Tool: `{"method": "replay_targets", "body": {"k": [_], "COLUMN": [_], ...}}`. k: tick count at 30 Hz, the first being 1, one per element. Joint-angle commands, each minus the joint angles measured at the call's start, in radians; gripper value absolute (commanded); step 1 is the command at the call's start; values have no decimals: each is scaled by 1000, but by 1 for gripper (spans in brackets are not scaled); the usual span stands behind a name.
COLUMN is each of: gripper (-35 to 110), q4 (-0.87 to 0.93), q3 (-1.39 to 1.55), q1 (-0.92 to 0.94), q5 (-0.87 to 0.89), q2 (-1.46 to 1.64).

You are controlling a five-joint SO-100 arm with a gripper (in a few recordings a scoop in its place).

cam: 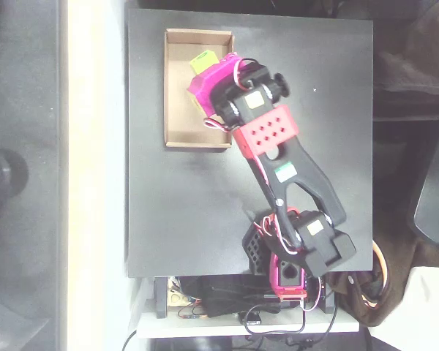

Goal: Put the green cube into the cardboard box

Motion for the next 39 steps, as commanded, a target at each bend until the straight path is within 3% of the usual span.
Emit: {"method": "replay_targets", "body": {"k": [1,14,20,39], "gripper": [18,18,18,18], "q4": [2,-2,-87,-112], "q3": [-9,-25,-25,-25], "q1": [-29,-34,-32,-32], "q5": [5,5,5,5], "q2": [-29,-233,-296,-348]}}
